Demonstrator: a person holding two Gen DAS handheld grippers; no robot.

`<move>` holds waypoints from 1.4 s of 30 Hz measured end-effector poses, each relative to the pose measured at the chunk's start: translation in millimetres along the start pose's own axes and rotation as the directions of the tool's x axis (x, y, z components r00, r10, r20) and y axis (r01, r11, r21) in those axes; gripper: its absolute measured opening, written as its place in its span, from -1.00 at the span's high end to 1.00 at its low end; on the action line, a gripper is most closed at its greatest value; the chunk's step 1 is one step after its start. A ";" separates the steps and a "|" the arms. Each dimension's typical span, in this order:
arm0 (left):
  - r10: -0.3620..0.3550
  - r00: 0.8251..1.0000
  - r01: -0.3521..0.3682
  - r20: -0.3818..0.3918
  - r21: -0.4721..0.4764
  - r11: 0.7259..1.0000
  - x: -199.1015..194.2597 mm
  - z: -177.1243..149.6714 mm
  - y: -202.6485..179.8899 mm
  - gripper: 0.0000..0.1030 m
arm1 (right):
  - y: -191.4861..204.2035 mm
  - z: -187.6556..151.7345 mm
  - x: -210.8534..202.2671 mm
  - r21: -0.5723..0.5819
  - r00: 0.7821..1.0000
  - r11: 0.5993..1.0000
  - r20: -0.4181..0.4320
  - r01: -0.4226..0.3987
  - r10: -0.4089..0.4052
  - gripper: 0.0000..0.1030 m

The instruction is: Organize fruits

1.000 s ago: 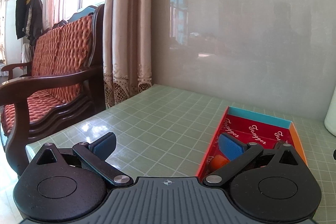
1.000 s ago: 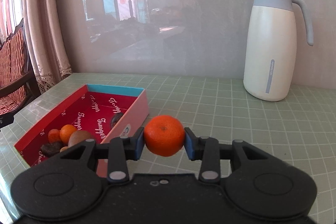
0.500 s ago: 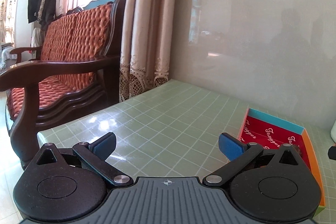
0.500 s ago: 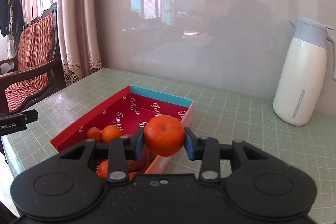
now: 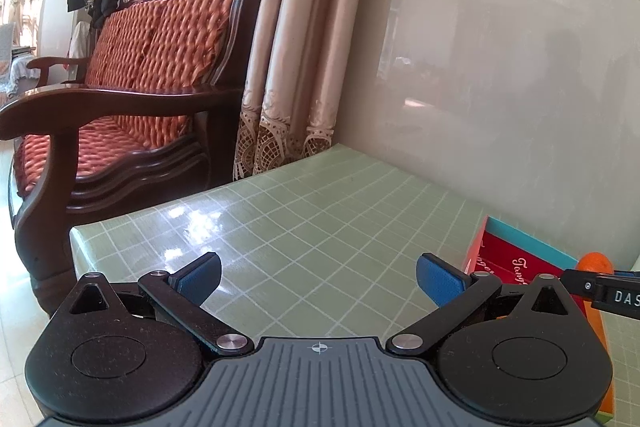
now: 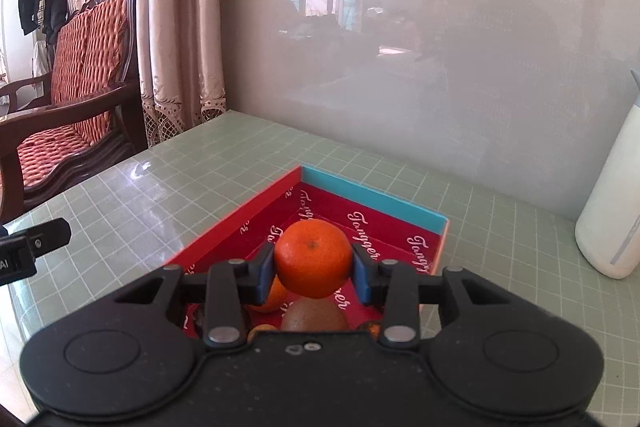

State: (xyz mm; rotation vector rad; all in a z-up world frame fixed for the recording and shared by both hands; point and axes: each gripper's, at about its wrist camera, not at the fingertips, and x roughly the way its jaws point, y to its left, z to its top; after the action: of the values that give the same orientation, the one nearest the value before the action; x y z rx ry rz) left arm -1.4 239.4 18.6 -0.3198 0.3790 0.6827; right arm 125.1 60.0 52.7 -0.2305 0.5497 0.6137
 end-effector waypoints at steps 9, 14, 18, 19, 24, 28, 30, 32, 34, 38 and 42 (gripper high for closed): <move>-0.005 1.000 0.005 -0.009 -0.008 1.000 2.0 0.0 1.7 -0.99 | 12.7 5.9 37.0 -0.043 0.997 0.999 -0.067 0.021 -0.024 0.26; -0.007 1.000 0.007 -0.019 -0.005 1.000 4.4 0.1 -0.4 -0.99 | 13.9 7.1 55.6 -0.052 0.994 0.998 -0.104 0.035 -0.040 0.26; -0.010 1.000 0.010 -0.023 -0.009 1.000 5.9 0.3 -2.0 -0.99 | 14.4 7.6 67.6 -0.061 0.989 0.997 -0.136 0.049 -0.057 0.26; -0.011 1.000 0.011 -0.025 -0.010 1.000 6.2 -0.1 -2.4 -0.99 | 14.0 7.5 70.6 -0.062 0.988 0.997 -0.146 0.051 -0.059 0.26; -0.014 0.999 0.013 -0.030 -0.007 1.000 7.2 -0.3 -5.5 -0.99 | 12.7 11.3 81.6 -0.074 0.978 0.995 -0.195 0.062 -0.076 0.23; -0.015 0.999 0.015 -0.036 -0.006 1.000 8.4 -0.8 -7.3 -0.99 | 12.6 14.8 93.8 -0.107 0.966 0.991 -0.238 0.079 -0.102 0.25; -0.016 0.999 0.016 -0.039 -0.003 1.000 8.8 -1.3 -9.1 -0.99 | 12.0 15.9 97.3 -0.107 0.963 0.991 -0.251 0.076 -0.101 0.20; -0.017 0.999 0.017 -0.040 0.000 1.000 8.8 -1.4 -10.7 -0.99 | 11.6 16.5 99.5 -0.103 0.960 0.992 -0.261 0.073 -0.097 0.06; -0.018 0.999 0.018 -0.042 0.000 1.000 10.0 -0.6 -10.9 -0.99 | 11.4 15.8 99.7 -0.101 0.961 0.993 -0.263 0.064 -0.089 -0.21; -0.016 0.999 0.016 -0.042 0.004 1.000 10.9 -0.7 -11.4 -0.99 | 11.8 15.2 94.0 -0.115 0.968 0.991 -0.232 0.074 -0.099 -0.34; -0.009 0.999 0.010 -0.044 0.010 1.000 12.4 -1.3 -13.0 -0.99 | 7.9 19.8 82.2 -0.106 0.975 0.990 -0.189 0.094 -0.113 -0.63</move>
State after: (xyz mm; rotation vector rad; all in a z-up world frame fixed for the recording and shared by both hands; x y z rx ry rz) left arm 15.8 236.2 14.2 -0.3274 0.4220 0.6651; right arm 184.6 113.1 23.6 -0.4114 0.6928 0.5191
